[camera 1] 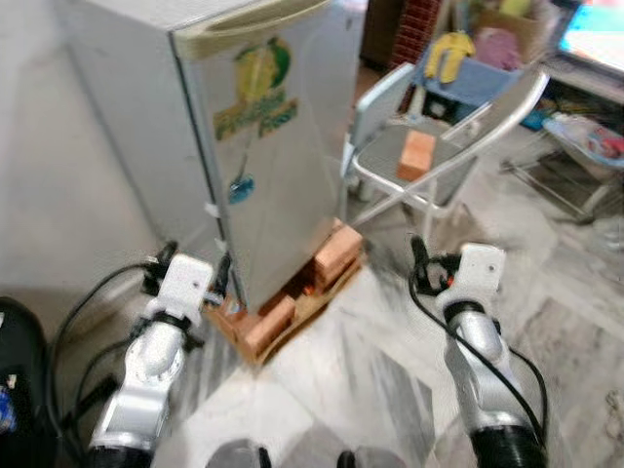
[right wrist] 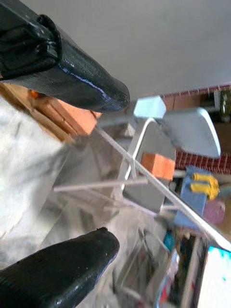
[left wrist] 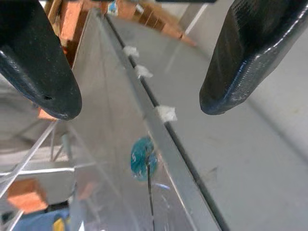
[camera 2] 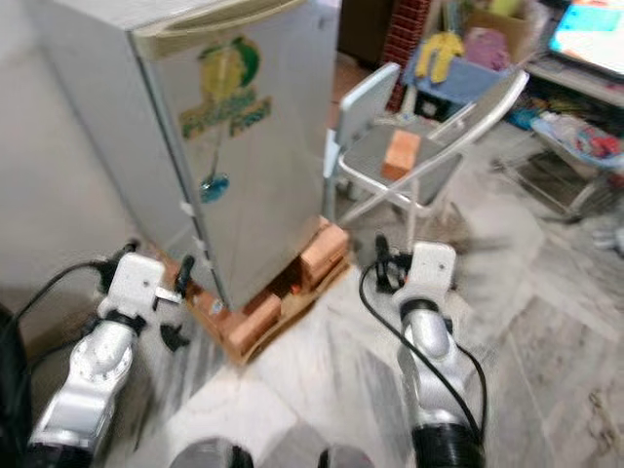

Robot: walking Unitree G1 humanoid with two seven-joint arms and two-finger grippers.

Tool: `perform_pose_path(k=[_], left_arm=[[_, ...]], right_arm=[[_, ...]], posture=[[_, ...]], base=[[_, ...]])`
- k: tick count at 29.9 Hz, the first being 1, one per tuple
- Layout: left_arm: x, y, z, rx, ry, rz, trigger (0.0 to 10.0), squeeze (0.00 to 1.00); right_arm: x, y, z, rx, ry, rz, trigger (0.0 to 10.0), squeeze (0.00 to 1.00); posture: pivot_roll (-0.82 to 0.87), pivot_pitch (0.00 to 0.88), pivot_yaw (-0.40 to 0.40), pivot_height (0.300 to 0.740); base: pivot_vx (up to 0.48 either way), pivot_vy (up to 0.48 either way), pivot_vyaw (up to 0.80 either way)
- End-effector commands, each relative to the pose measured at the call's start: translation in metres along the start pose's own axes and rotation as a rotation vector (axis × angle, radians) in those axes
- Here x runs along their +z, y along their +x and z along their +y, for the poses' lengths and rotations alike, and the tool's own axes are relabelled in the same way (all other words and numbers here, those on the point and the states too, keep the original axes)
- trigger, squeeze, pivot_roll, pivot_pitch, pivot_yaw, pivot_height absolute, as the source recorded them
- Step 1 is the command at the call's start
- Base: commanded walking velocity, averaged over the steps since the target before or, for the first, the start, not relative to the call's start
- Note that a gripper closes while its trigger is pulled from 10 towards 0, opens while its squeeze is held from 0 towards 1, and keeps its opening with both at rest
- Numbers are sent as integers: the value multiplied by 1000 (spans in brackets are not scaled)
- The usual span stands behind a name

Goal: Restocking fridge

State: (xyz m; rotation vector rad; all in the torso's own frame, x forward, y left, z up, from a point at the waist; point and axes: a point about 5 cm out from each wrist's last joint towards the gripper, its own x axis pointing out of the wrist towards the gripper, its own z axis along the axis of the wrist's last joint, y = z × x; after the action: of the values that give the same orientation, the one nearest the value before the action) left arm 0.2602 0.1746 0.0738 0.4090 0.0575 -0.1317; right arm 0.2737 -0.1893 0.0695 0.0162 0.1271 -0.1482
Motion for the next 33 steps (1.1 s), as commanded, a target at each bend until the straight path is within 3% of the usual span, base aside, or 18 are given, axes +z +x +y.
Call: perform_pose_path(k=[1, 4, 10, 18, 24, 33], left_arm=[[-1, -2, 7, 7, 17, 5, 10000, 0], [10, -1, -1, -66, 93, -69, 10000, 0], [18, -2, -8, -98, 119, -107, 10000, 0], [17, -7, -15, -130, 64, -106, 10000, 0], [21, -8, -22, -167, 37, -138, 10000, 0], [24, -8, -22, -151, 21, -149, 10000, 0]], right_arm=[[10, 2, 10, 31, 15, -33, 10000, 0], [11, 3, 9, 37, 9, -37, 10000, 0], [11, 5, 12, 46, 7, -39, 10000, 0], [14, 7, 19, 81, -14, -44, 10000, 0], [15, 8, 19, 86, -18, -48, 10000, 0], [15, 7, 20, 86, -18, -48, 10000, 0]], posture=[[90, 0, -23, 740], [93, 0, -25, 740], [110, 0, -31, 740], [118, 0, -46, 740], [115, 0, -44, 740], [117, 0, -46, 740]], base=[[0, 480, 0], [0, 480, 0], [0, 469, 0], [238, 378, -184], [454, 0, -750], [0, 0, -107]])
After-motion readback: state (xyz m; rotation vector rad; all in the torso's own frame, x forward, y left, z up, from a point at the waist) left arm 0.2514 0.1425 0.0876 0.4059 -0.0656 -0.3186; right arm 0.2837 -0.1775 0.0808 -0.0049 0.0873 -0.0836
